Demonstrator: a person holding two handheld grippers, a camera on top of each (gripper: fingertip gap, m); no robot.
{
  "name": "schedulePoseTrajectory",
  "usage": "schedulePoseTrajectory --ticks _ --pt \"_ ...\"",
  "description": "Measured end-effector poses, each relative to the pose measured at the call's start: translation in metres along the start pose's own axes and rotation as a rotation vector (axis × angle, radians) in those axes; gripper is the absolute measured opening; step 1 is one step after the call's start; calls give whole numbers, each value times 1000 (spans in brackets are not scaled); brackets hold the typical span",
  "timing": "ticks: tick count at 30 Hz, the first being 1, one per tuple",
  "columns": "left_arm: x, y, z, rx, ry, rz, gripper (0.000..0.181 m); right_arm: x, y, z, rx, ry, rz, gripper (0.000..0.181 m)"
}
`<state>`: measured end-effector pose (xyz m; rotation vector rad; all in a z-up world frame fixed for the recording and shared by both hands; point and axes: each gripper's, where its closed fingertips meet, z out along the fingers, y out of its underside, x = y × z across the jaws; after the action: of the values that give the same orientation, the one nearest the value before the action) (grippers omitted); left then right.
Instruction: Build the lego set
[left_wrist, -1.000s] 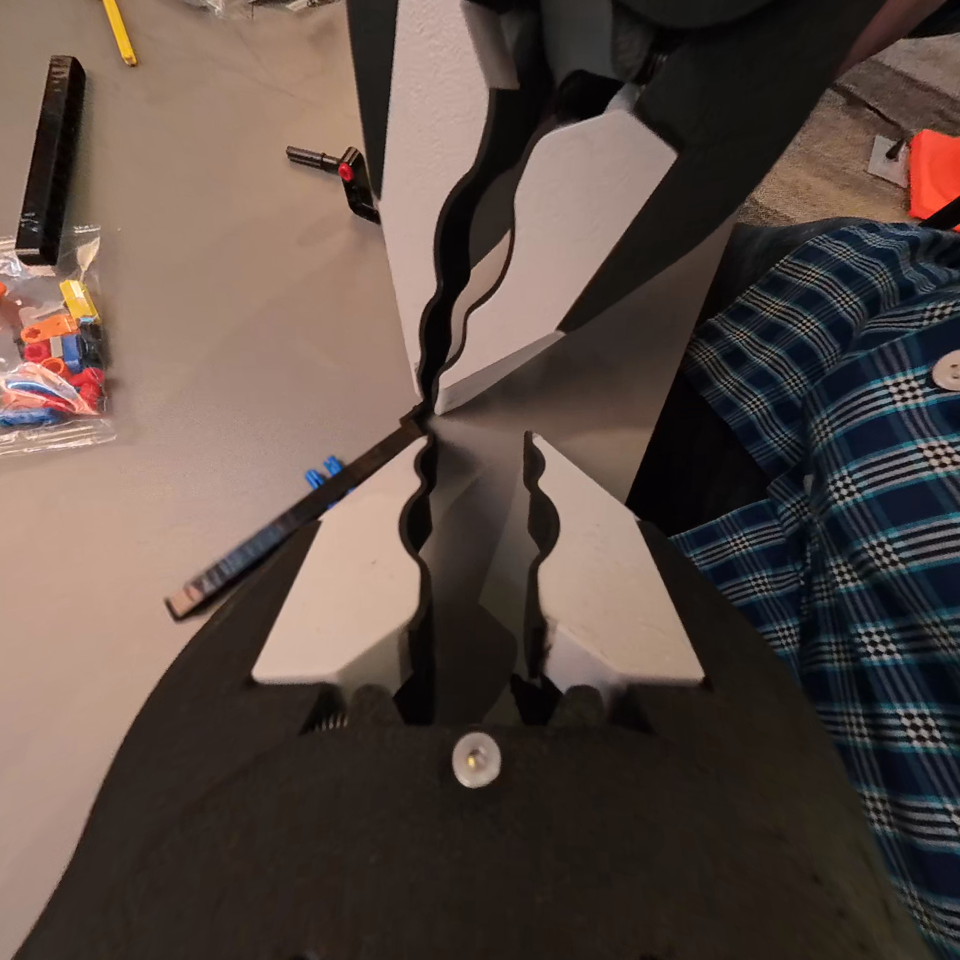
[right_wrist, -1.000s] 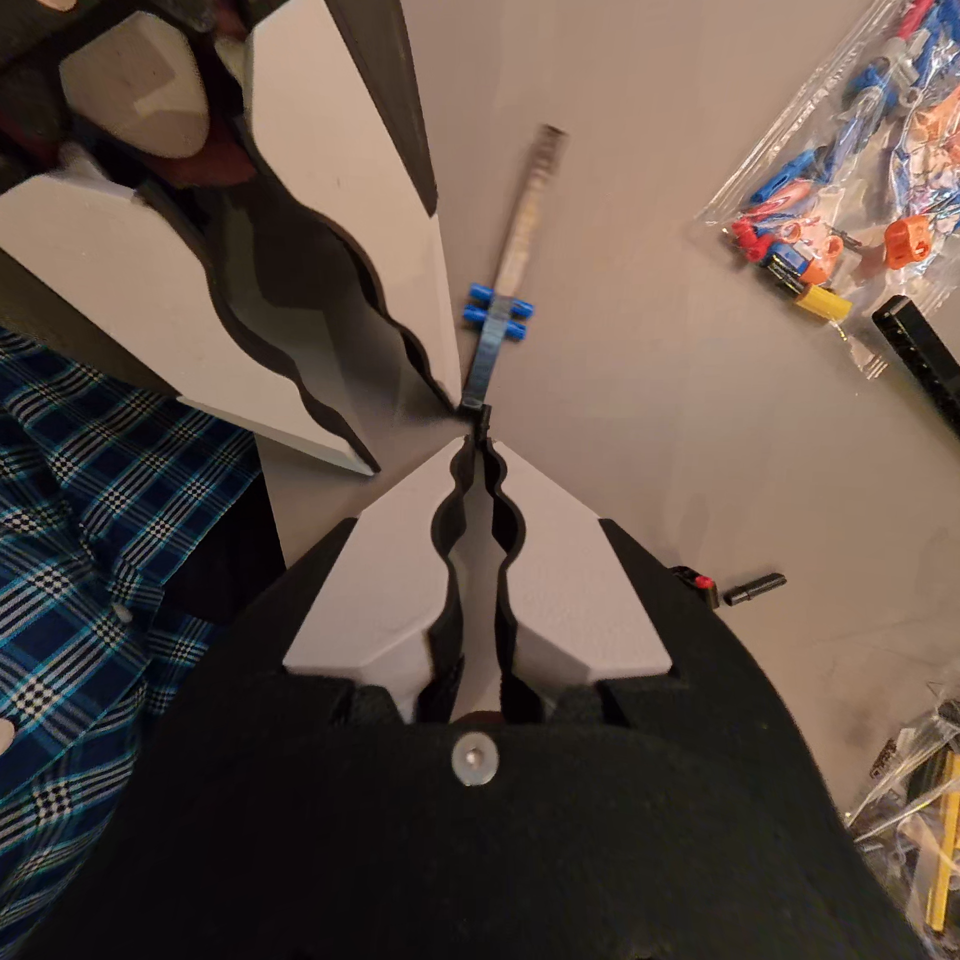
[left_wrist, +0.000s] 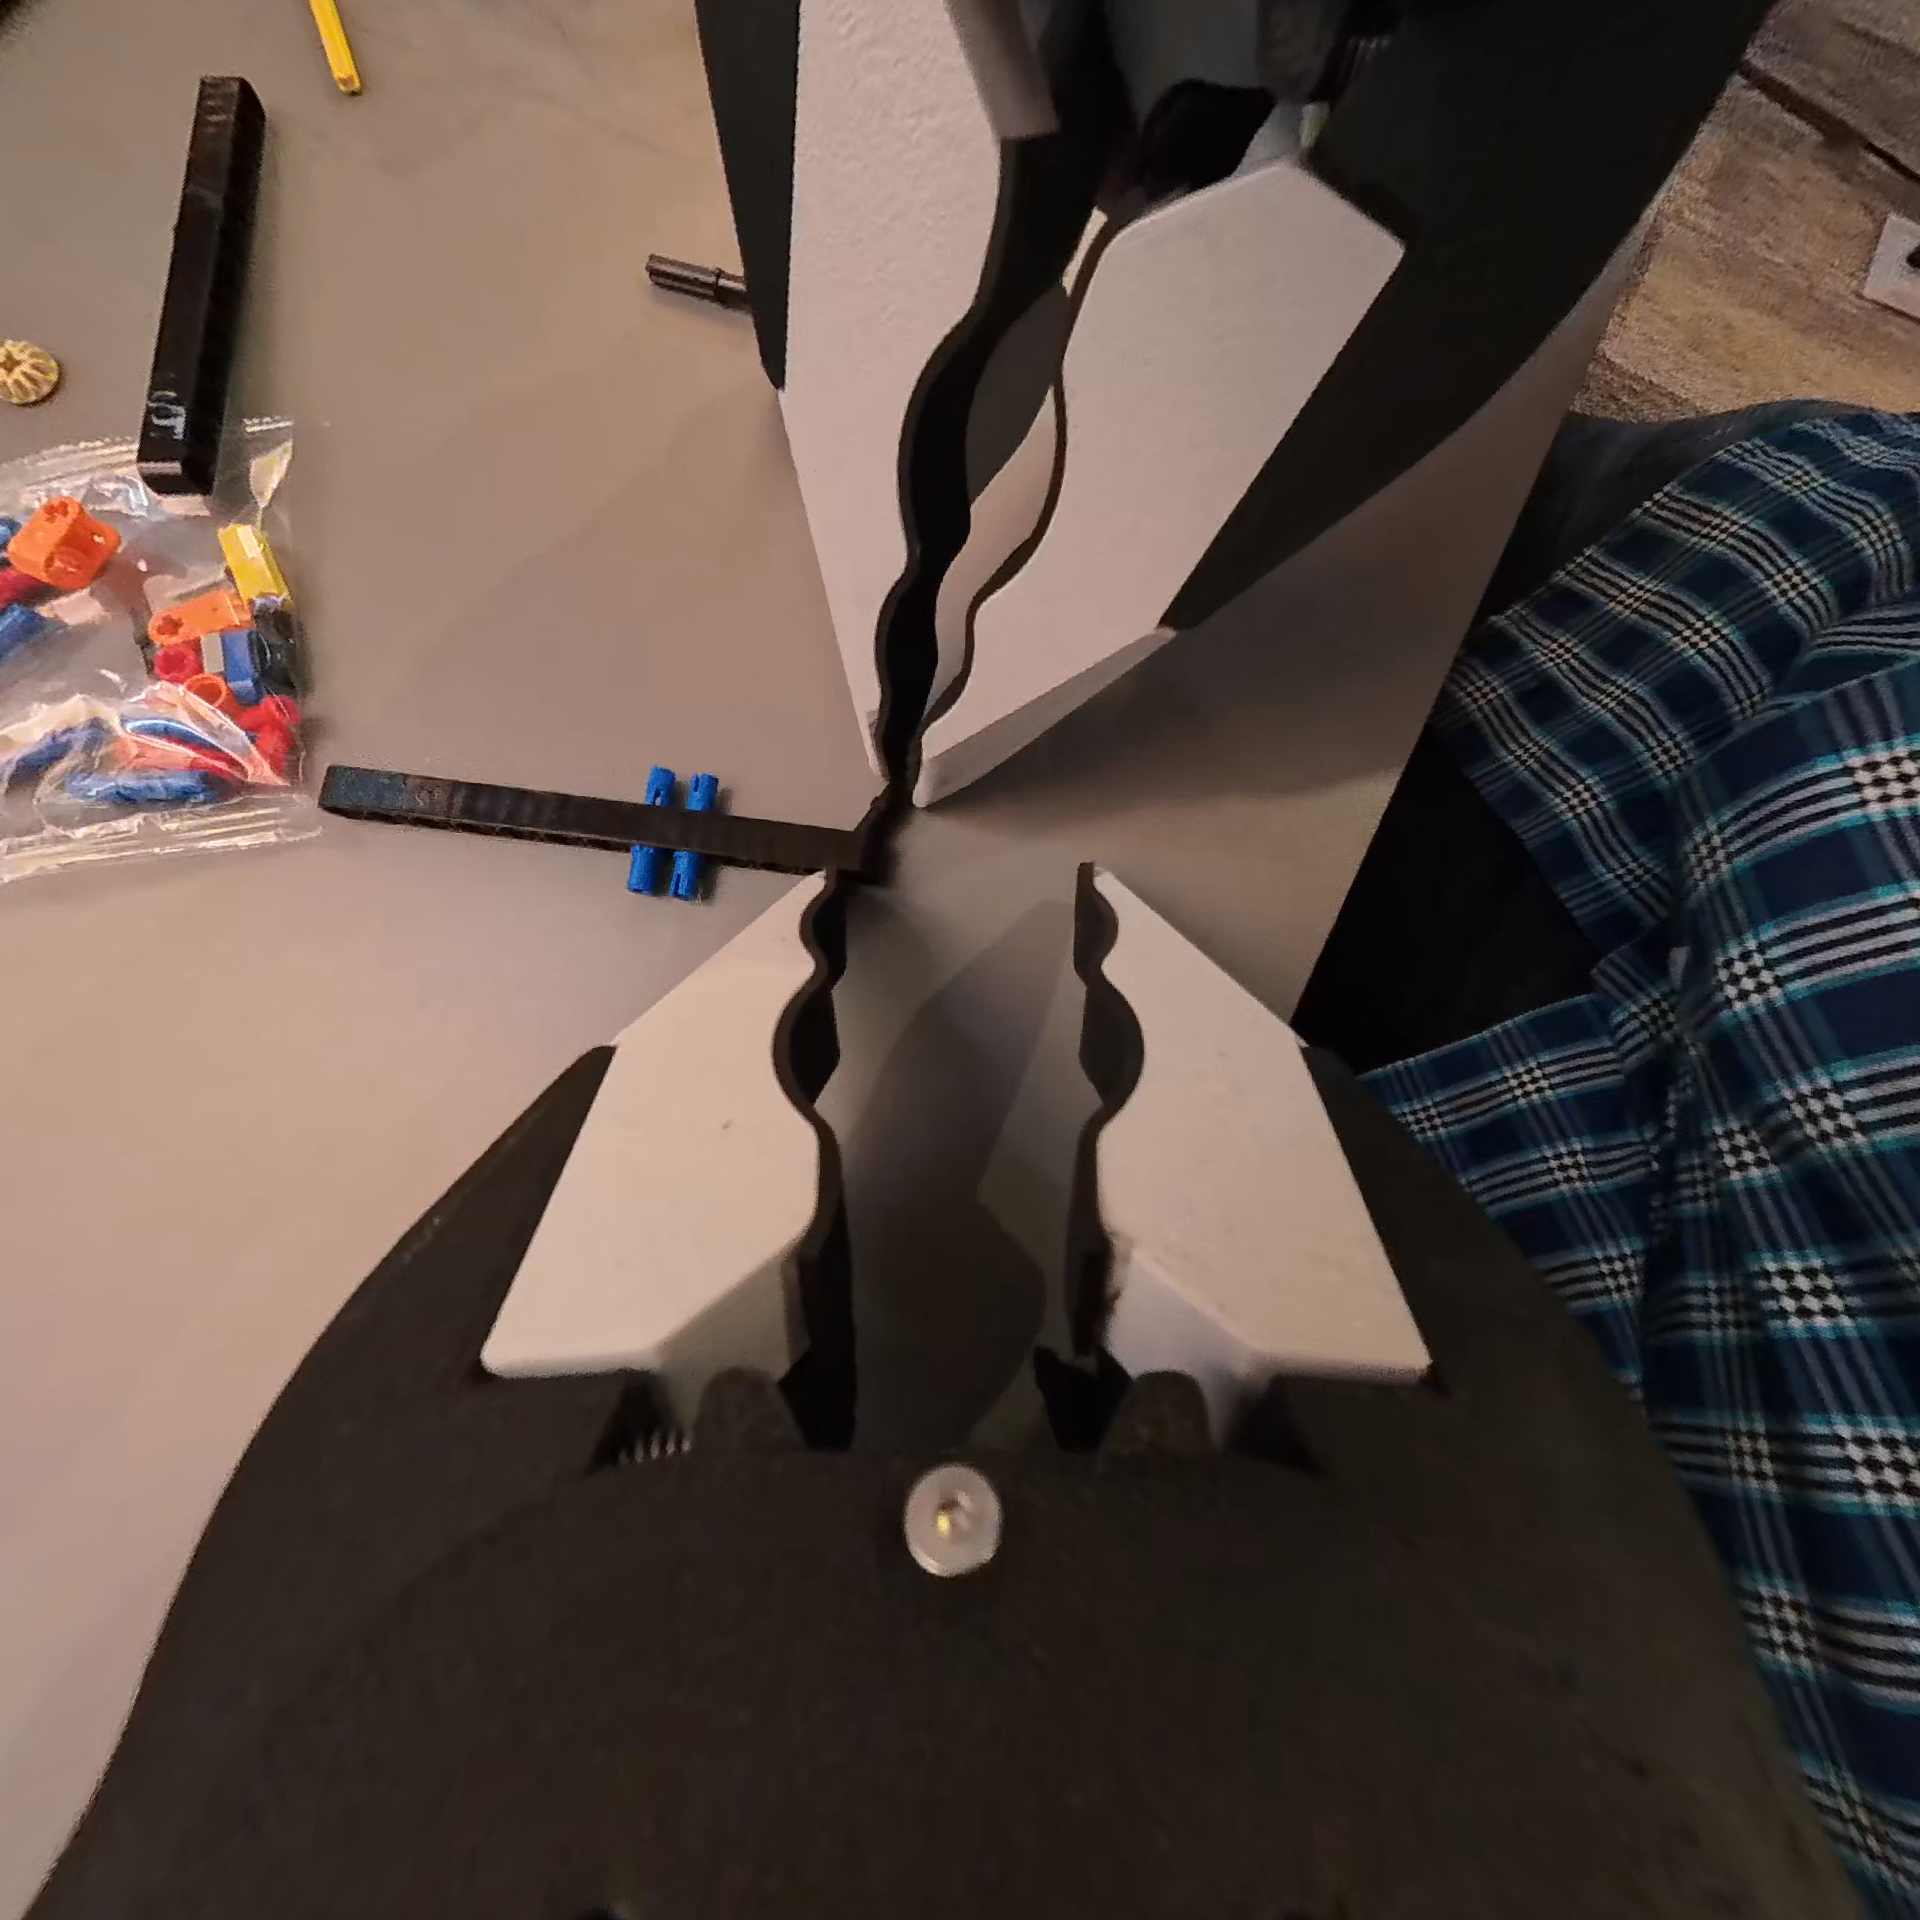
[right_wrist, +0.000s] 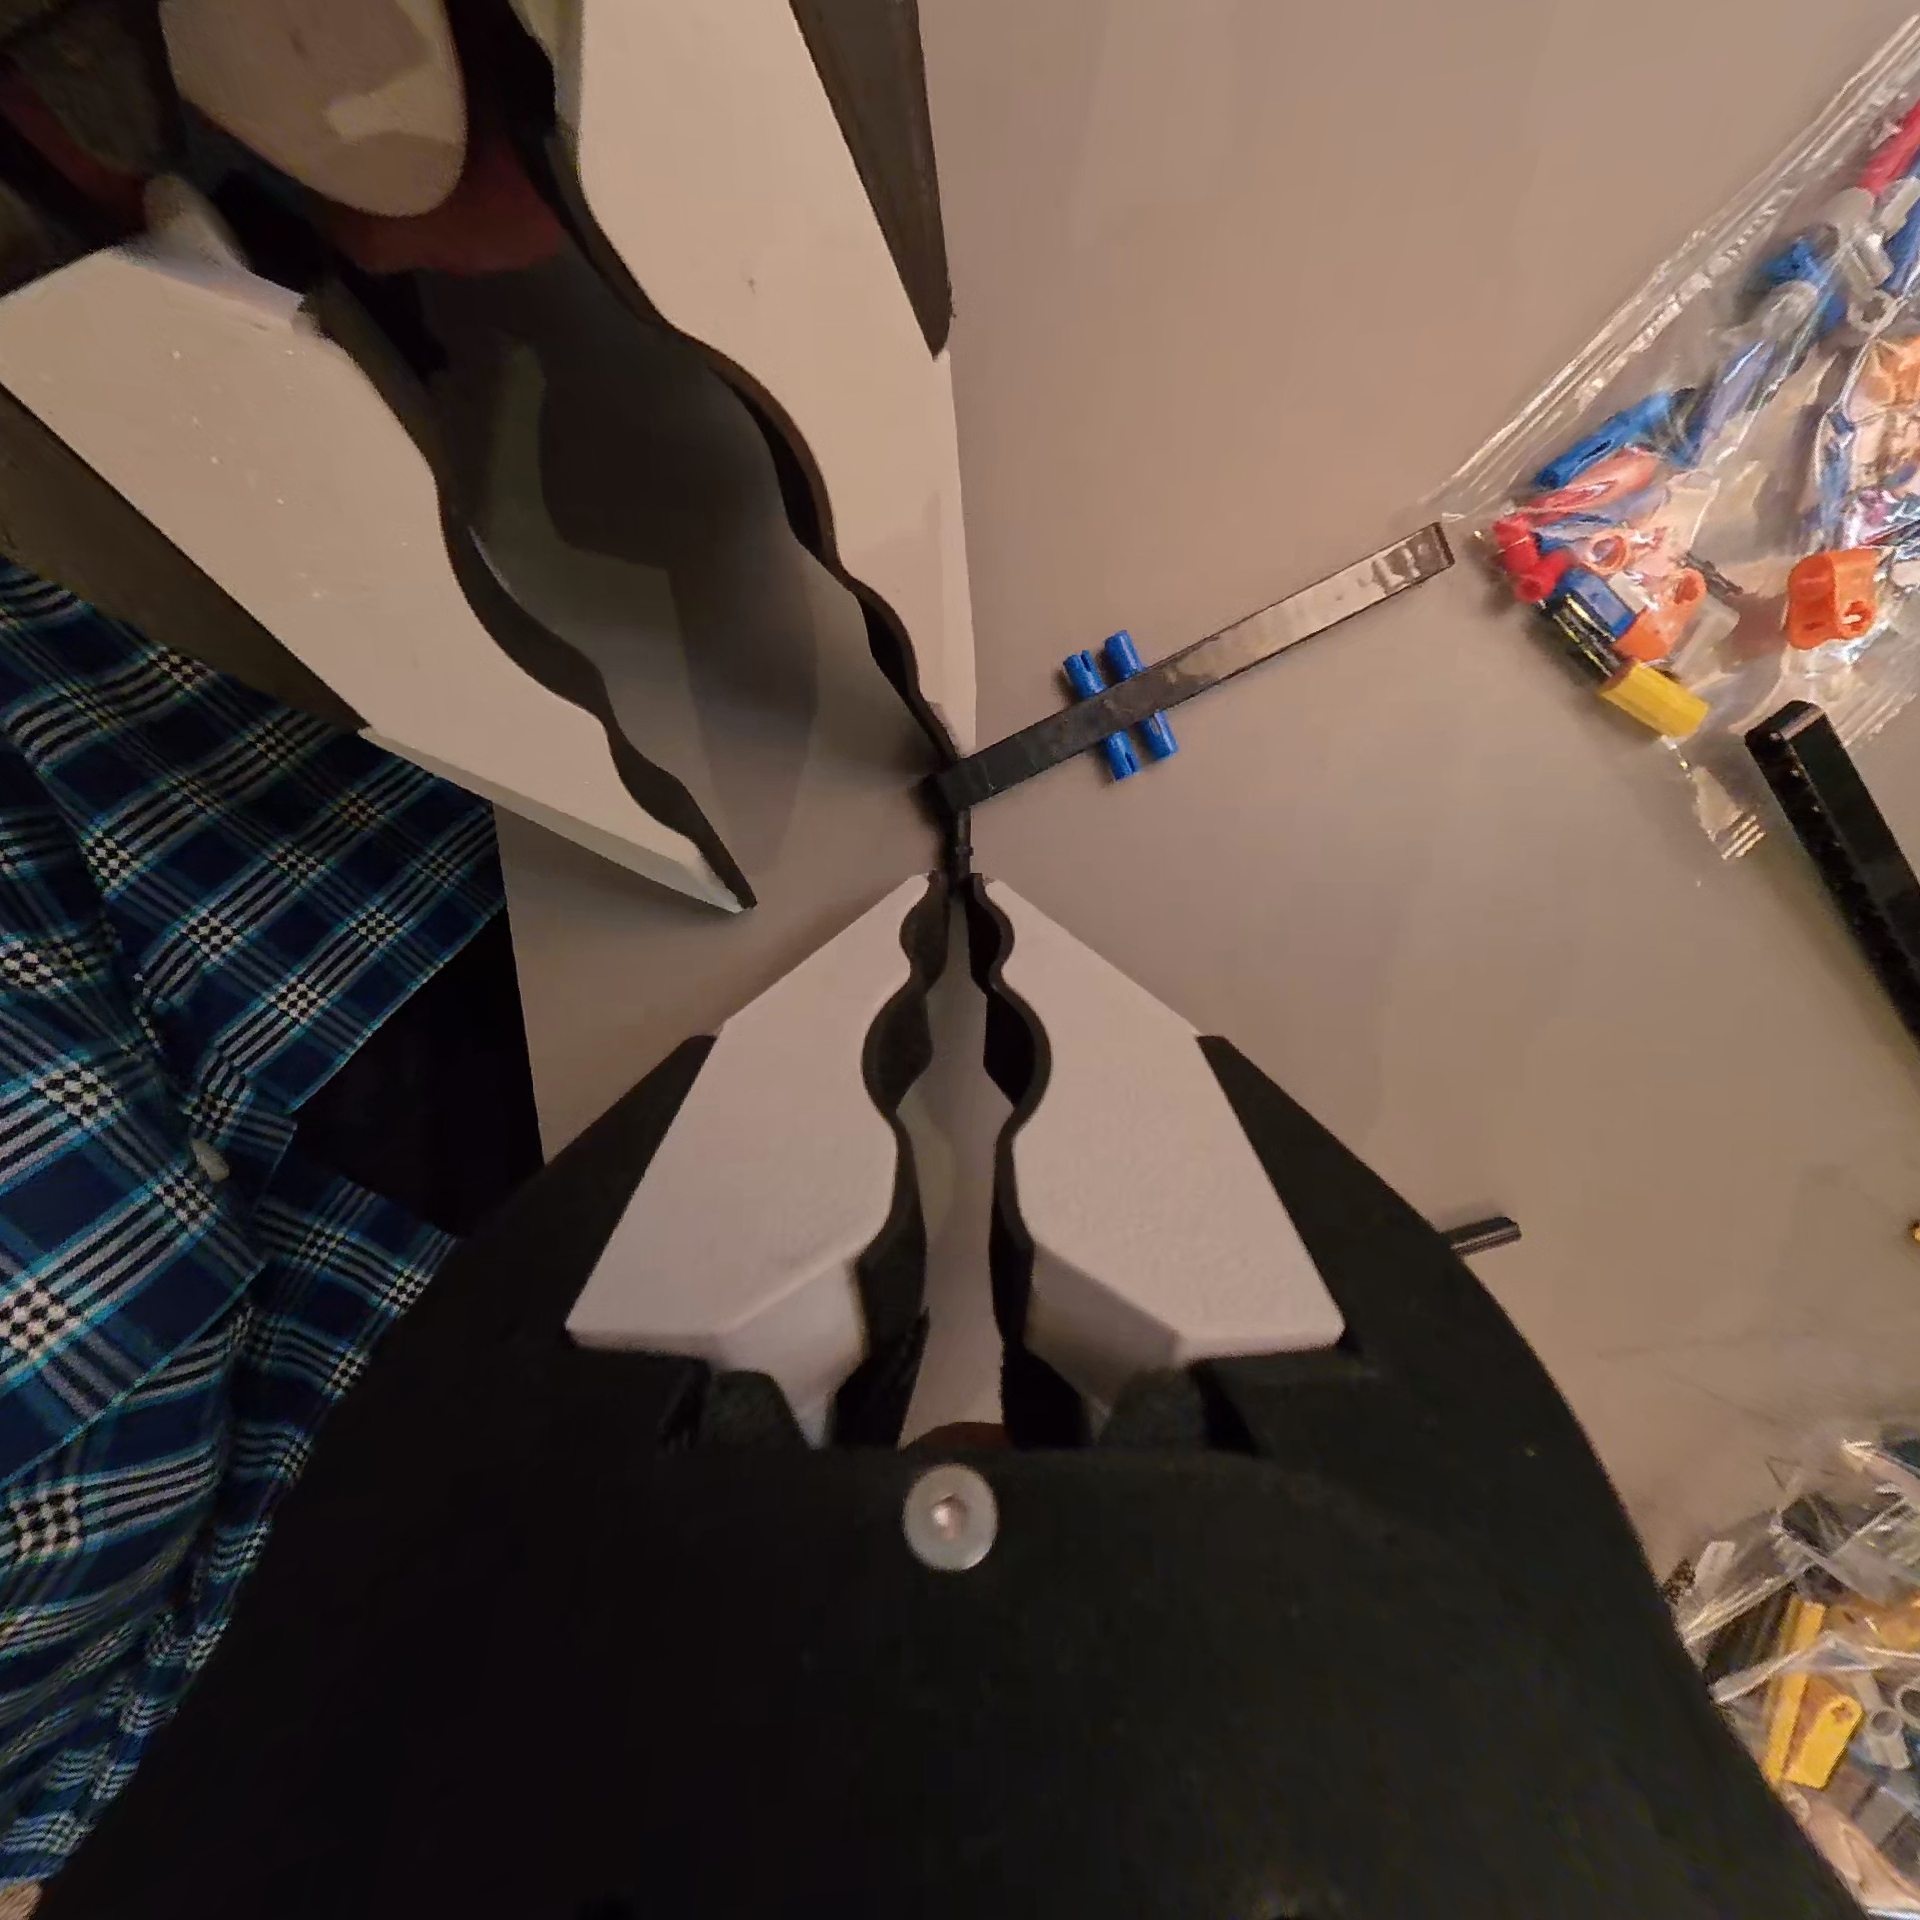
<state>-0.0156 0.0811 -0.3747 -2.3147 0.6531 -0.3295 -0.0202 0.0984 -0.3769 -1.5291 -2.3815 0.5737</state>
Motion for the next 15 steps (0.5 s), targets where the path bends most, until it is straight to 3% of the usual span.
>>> schedulePoseTrajectory --ticks 15 --pt "-3 0 1 8 -29 -3 38 -1 0 0 -11 -8 -61 0"
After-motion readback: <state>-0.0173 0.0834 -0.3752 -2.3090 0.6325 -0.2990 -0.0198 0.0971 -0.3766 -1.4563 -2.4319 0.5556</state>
